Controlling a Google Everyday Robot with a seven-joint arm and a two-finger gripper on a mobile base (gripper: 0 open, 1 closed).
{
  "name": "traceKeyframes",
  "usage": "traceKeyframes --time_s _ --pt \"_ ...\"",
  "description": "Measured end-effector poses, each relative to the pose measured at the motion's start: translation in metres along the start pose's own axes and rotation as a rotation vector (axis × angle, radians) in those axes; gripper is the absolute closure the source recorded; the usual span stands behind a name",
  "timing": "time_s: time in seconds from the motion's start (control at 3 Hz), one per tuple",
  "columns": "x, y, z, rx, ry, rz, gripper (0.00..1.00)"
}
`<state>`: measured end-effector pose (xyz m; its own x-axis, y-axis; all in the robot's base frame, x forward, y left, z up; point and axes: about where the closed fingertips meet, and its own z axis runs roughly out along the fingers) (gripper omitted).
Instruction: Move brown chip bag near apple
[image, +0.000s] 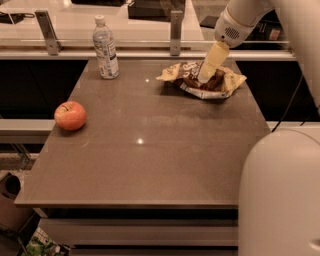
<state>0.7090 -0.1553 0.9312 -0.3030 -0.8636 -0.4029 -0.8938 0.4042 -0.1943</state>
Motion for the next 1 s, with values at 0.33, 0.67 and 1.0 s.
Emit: traceKeyframes --time_s 0.33,0.67,1.0 --pt "-0.015 -0.005 0.034 -0.064 -0.034 0.004 0.00" --pt "-0.018 -0.003 0.049 -0.096 -0.004 0.011 0.00" --pt "-0.011 -0.001 0.057 -0.102 0.063 0.025 0.00"
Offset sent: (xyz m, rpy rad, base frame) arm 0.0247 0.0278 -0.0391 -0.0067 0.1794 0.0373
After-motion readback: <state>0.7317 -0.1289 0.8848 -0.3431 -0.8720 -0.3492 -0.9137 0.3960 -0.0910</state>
